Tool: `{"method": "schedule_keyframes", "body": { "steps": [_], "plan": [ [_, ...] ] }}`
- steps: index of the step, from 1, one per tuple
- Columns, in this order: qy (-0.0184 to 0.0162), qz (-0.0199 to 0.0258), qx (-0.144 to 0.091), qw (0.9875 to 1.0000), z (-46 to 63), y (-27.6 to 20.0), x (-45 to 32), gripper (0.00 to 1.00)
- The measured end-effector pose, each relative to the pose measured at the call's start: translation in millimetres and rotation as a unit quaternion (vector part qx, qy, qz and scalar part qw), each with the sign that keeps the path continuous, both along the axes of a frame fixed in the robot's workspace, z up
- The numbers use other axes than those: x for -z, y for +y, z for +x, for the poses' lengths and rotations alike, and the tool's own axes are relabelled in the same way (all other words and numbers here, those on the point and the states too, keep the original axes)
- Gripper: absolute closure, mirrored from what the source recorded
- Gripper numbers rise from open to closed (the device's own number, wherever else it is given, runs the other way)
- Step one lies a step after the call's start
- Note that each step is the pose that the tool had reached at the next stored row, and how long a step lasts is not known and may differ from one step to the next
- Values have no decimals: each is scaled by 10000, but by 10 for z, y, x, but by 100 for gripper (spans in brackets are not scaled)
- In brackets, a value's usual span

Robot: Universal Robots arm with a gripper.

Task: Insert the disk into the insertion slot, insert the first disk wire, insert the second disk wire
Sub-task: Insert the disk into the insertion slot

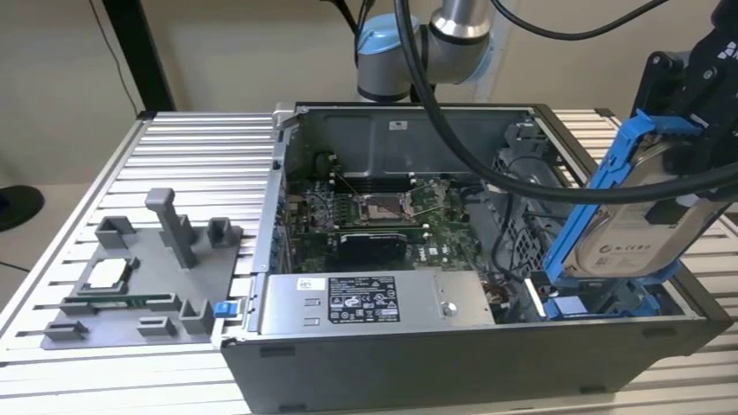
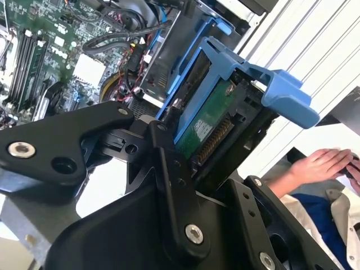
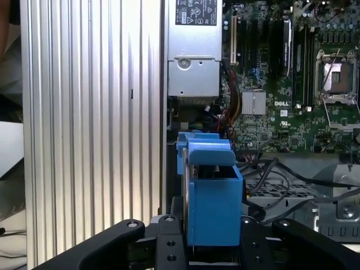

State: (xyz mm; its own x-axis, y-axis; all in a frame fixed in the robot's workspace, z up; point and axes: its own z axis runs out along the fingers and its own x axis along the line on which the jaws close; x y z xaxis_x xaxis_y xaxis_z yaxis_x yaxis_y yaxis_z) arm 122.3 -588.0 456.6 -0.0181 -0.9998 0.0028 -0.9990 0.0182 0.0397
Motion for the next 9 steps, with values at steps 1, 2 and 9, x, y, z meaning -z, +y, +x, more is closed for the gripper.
{"method": "schedule_keyframes", "body": {
  "steps": [1,2,9],
  "plan": [
    [0,-1,0,10000,0,-1,0,100],
    [0,-1,0,10000,0,-1,2,100],
    [1,0,0,10000,1,-5,14,100]
  ]
}}
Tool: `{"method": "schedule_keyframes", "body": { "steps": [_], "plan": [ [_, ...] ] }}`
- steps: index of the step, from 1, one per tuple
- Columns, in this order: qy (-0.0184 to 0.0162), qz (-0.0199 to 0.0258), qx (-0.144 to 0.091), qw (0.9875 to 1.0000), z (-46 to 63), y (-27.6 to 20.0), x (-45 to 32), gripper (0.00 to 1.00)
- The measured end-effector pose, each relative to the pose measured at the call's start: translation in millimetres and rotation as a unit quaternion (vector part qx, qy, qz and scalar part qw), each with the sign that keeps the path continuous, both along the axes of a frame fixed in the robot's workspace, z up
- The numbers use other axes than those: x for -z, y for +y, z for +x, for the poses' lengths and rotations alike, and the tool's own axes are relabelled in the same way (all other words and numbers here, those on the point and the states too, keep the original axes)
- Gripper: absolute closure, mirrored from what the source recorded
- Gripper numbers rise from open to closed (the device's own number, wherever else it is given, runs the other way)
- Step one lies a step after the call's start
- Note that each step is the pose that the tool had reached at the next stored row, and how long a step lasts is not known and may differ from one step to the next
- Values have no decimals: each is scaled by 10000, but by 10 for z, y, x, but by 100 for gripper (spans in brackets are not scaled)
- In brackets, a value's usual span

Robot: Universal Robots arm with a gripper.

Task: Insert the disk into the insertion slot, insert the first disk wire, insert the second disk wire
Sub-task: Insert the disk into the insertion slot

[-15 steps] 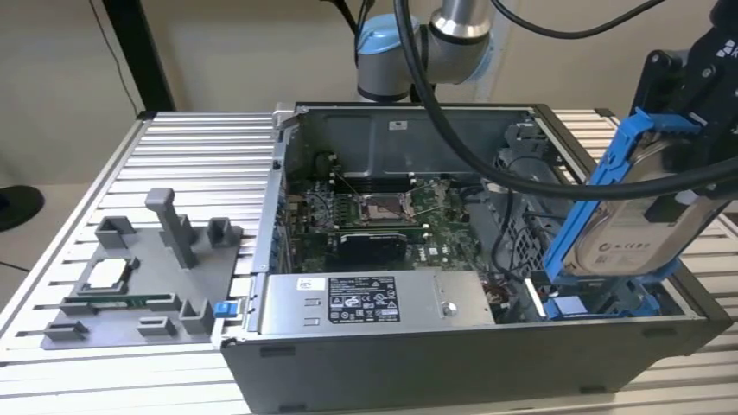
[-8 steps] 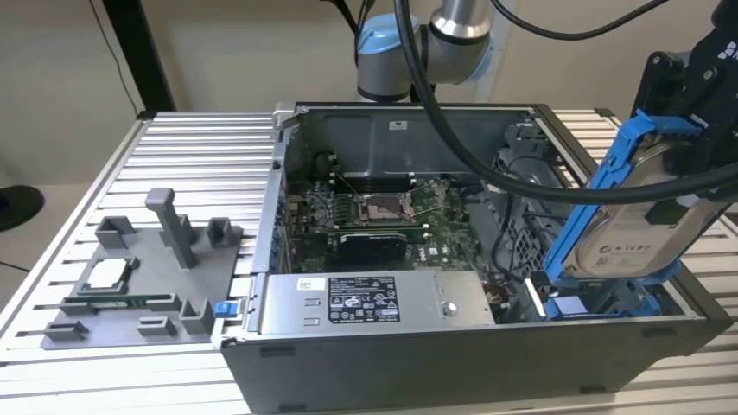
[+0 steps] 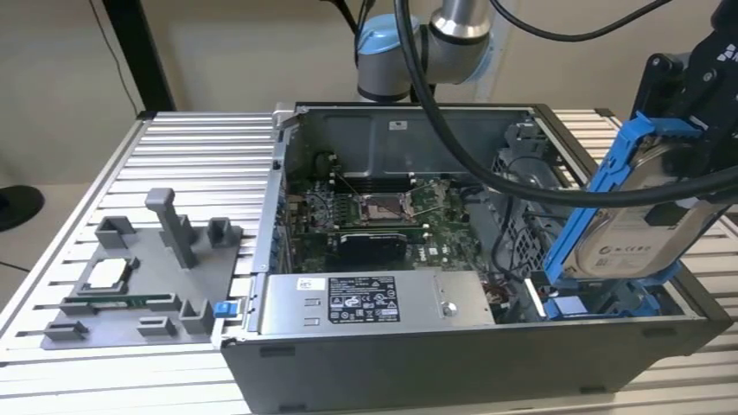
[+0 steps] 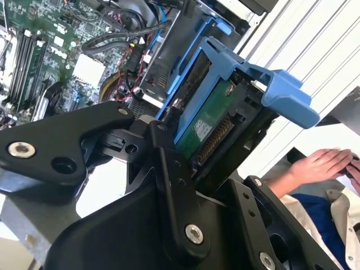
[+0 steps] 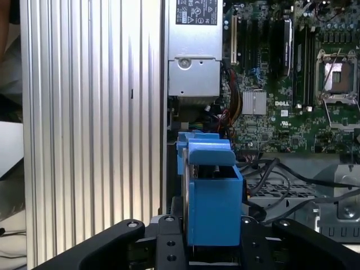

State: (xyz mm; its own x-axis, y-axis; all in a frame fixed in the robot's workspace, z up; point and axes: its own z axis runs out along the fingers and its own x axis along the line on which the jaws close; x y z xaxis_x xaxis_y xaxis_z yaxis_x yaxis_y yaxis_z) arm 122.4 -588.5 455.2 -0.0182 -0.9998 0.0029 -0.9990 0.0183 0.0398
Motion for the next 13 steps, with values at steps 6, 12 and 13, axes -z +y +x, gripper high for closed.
{"method": "schedule_keyframes", "body": {
  "steps": [6,12,13],
  "plan": [
    [1,1,0,10000,1,-4,15,100],
    [5,0,0,10000,22,-4,85,100],
    [7,0,0,10000,26,-3,102,100]
  ]
}}
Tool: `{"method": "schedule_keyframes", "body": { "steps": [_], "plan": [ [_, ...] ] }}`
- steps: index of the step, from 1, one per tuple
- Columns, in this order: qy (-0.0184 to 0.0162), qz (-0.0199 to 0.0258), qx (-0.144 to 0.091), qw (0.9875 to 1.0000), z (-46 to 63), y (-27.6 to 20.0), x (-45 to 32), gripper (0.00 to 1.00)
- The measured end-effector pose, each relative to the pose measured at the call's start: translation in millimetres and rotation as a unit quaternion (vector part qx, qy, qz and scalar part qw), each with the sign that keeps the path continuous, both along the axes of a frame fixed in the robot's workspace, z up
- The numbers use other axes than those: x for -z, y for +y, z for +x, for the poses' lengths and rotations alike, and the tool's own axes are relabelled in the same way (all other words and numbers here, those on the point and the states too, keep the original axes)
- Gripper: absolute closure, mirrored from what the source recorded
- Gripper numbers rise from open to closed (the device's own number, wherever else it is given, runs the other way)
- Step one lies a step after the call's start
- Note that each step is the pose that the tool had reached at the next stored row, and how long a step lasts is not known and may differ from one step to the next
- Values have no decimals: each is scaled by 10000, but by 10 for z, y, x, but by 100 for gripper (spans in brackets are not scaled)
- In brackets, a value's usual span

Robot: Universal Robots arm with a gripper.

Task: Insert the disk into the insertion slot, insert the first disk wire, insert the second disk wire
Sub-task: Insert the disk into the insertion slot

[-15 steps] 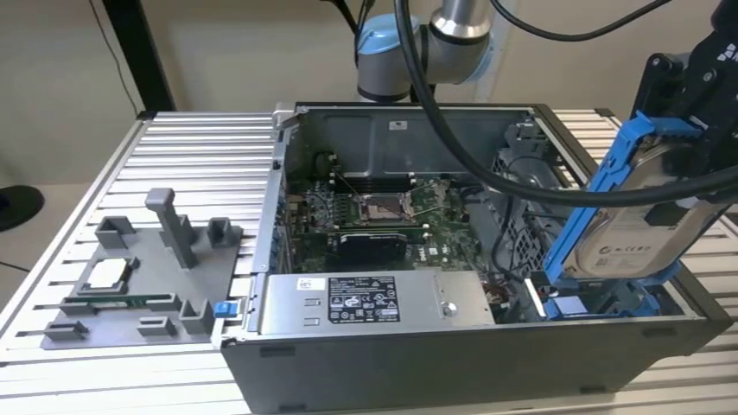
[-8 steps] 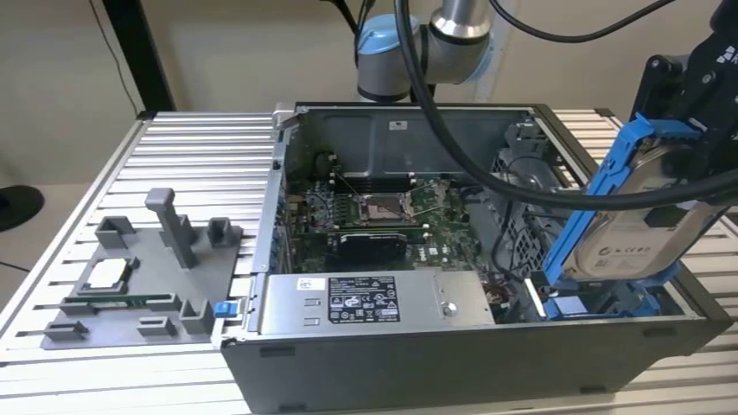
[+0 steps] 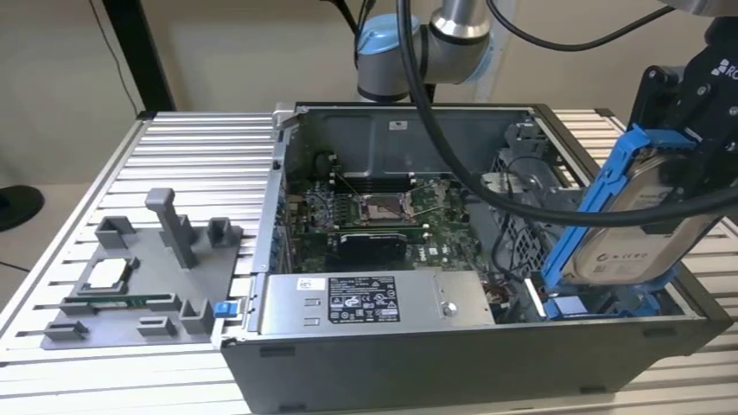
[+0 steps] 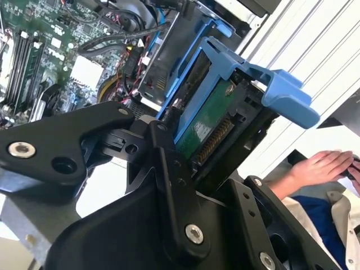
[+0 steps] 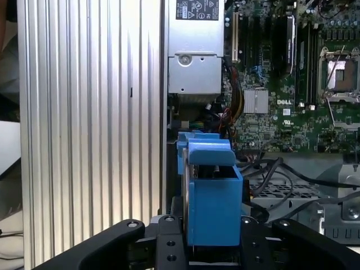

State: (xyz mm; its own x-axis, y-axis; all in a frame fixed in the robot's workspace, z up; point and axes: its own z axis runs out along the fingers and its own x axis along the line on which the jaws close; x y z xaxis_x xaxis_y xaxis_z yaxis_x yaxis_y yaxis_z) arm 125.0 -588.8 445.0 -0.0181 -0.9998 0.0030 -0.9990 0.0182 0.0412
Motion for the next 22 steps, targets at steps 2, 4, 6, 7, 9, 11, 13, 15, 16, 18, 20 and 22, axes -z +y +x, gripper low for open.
{"method": "schedule_keyframes", "body": {
  "steps": [2,4,6,7,9,11,13,15,16,18,20,22],
  "plan": [
    [4,0,1,10000,3,4,35,100],
    [9,0,0,10000,8,12,67,100],
    [12,0,0,10000,11,22,96,100],
    [13,2,0,10000,11,27,108,100],
    [13,4,0,10000,12,37,124,100],
    [13,10,0,10000,12,41,131,100],
    [13,8,0,10000,12,41,130,100],
    [13,8,0,10000,12,42,130,100],
    [13,8,0,10000,12,42,131,100],
    [13,9,0,10000,12,46,133,100],
    [13,10,0,10000,12,51,135,100],
    [13,14,0,10000,12,58,137,100]
  ]
}}
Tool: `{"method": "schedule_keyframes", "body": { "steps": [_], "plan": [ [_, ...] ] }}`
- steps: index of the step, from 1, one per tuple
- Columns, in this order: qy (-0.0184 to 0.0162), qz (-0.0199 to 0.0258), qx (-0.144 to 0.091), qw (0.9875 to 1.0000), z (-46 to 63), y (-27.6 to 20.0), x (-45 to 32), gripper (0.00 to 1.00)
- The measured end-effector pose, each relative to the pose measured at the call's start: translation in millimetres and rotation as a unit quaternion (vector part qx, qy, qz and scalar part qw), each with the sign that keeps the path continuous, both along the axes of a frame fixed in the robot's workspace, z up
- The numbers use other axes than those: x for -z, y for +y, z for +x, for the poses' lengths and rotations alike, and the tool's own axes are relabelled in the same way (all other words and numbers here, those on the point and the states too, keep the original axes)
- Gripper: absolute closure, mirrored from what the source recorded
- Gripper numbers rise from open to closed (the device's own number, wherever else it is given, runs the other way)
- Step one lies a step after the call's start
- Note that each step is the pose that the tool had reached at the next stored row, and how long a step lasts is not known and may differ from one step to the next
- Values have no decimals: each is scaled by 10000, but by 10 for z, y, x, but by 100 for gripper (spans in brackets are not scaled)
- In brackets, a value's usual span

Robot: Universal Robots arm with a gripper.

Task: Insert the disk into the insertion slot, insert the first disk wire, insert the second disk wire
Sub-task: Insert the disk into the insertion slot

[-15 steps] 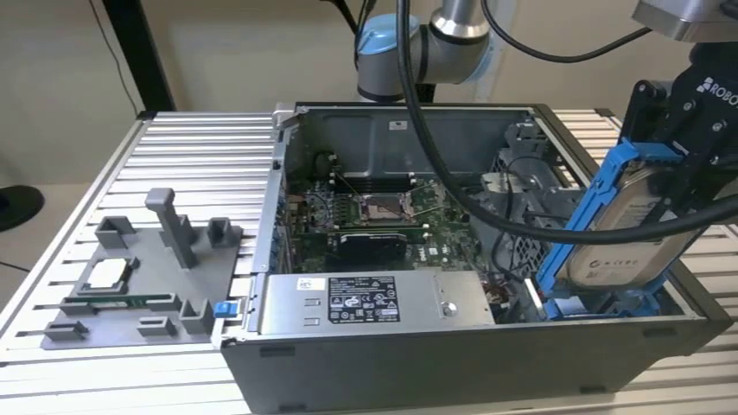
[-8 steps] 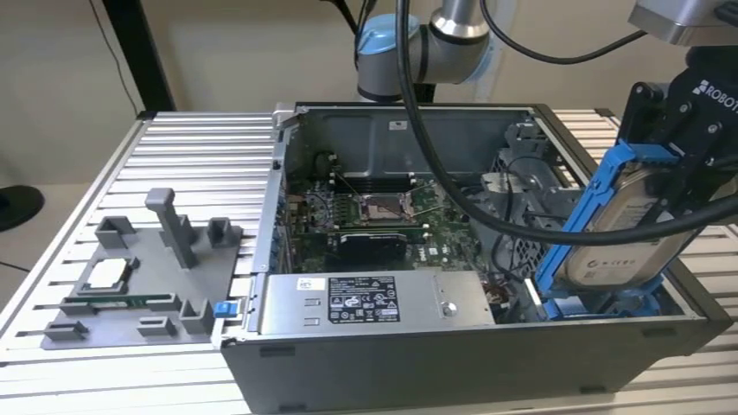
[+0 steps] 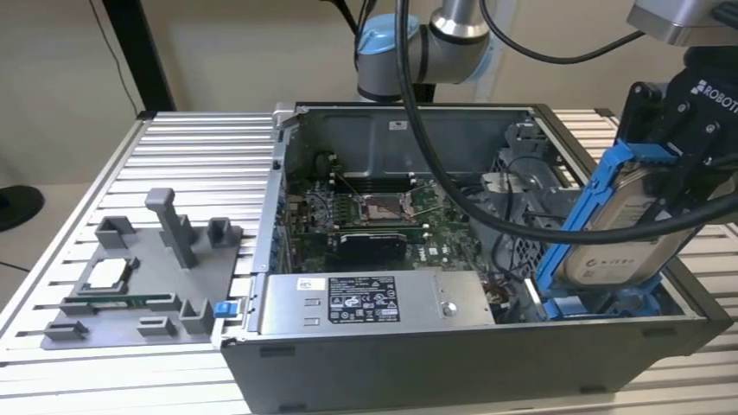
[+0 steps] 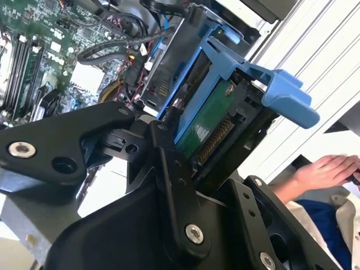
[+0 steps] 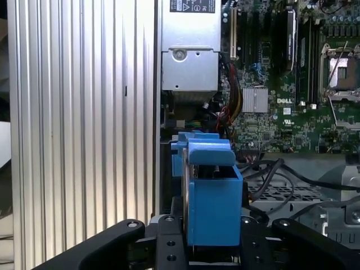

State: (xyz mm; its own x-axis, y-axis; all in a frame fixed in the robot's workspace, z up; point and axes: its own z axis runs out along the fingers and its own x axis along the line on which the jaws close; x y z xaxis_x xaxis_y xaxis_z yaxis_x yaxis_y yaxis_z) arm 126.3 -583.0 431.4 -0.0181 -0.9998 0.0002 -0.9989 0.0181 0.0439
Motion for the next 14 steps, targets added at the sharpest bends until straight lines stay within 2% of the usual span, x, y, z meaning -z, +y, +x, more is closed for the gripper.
{"method": "schedule_keyframes", "body": {
  "steps": [9,14],
  "plan": [
    [0,27,0,10000,2,48,33,100],
    [3,44,-1,10000,51,77,59,100]
  ]
}}
